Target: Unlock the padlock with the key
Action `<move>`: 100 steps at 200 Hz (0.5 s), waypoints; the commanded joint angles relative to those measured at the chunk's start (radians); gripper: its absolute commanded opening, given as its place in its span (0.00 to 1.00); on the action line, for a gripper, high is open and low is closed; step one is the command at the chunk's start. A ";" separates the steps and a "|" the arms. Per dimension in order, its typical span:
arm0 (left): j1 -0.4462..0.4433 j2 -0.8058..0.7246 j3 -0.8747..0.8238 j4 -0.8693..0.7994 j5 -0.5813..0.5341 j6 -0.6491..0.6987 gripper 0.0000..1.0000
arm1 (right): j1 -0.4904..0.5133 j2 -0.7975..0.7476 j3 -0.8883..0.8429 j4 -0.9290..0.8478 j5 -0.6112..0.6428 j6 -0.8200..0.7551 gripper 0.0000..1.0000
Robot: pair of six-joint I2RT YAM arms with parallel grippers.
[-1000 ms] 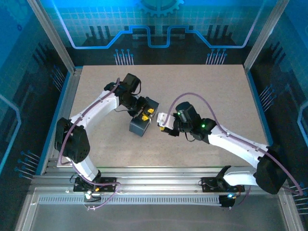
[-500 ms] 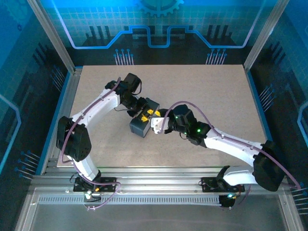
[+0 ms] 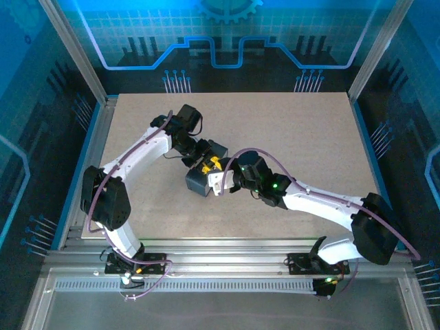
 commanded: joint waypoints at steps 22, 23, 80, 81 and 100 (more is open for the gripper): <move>0.000 -0.003 0.032 0.001 0.052 0.001 0.00 | 0.019 0.029 0.059 0.016 0.010 -0.038 0.28; 0.001 -0.003 0.032 0.002 0.051 0.002 0.00 | 0.017 0.030 0.059 0.016 0.011 -0.038 0.28; 0.001 0.001 0.036 0.001 0.053 0.001 0.00 | 0.019 0.040 0.070 0.017 0.004 -0.054 0.20; 0.002 0.001 0.036 0.001 0.052 0.000 0.00 | 0.019 0.041 0.070 0.016 0.005 -0.054 0.20; 0.001 -0.001 0.037 0.001 0.051 -0.001 0.00 | 0.019 0.042 0.070 0.014 0.004 -0.051 0.18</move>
